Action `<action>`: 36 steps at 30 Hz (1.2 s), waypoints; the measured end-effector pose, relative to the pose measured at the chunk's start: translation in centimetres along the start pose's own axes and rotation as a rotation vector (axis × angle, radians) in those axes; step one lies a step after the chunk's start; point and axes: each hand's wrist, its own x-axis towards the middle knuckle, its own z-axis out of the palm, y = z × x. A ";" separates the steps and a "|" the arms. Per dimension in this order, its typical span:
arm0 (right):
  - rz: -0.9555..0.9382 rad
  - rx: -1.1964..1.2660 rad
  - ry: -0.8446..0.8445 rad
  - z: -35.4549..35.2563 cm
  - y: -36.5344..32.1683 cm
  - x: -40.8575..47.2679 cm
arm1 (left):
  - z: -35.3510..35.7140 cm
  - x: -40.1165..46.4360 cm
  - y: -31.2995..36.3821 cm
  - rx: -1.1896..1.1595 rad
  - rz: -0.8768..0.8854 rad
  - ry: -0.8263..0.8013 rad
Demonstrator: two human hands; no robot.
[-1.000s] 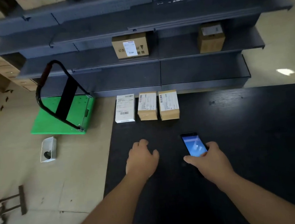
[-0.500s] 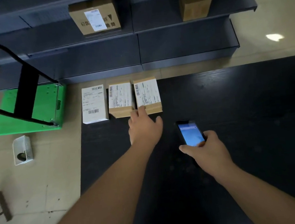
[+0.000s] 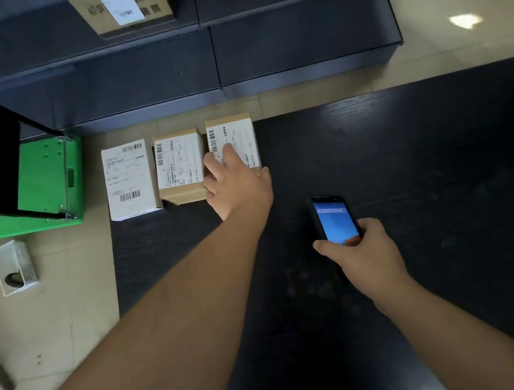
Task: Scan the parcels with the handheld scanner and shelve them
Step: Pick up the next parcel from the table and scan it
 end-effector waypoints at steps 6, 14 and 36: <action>0.023 -0.007 -0.001 0.7 0.7 -0.9 | -0.6 -0.6 -0.7 0.003 0.058 -0.034; 0.016 -0.066 0.019 0.6 1.2 -4.7 | -2.9 -5.1 -4.0 -0.090 0.091 -0.175; -0.468 -0.669 -0.064 -9.5 4.4 -18.2 | -10.4 -22.2 -11.3 -0.266 0.198 -0.143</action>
